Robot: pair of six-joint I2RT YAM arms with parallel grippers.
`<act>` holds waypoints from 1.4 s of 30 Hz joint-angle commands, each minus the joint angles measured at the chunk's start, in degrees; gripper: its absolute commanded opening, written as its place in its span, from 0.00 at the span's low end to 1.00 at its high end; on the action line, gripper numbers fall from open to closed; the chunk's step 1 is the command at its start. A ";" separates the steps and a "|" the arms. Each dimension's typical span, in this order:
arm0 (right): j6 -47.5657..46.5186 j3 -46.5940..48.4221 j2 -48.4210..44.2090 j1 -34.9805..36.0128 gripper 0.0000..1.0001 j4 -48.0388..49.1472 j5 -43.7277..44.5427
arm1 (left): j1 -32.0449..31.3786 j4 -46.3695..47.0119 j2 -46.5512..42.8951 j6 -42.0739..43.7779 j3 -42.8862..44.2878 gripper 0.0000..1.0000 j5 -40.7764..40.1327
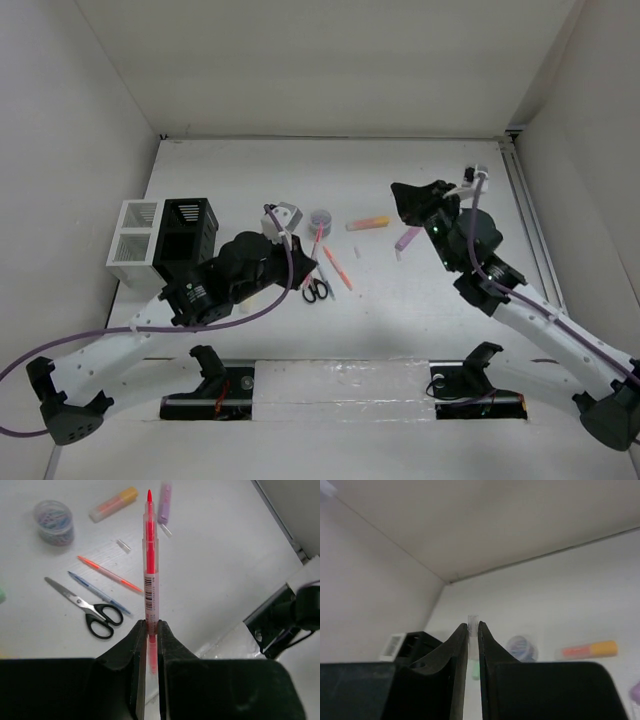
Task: Sort the stationery into containers
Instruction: Close the pen cap on the pen.
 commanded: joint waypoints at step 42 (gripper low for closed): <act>6.48 -24.56 1.96 13.05 0.00 84.86 -9.44 | 0.60 20.29 -0.38 -3.35 -3.64 0.00 24.08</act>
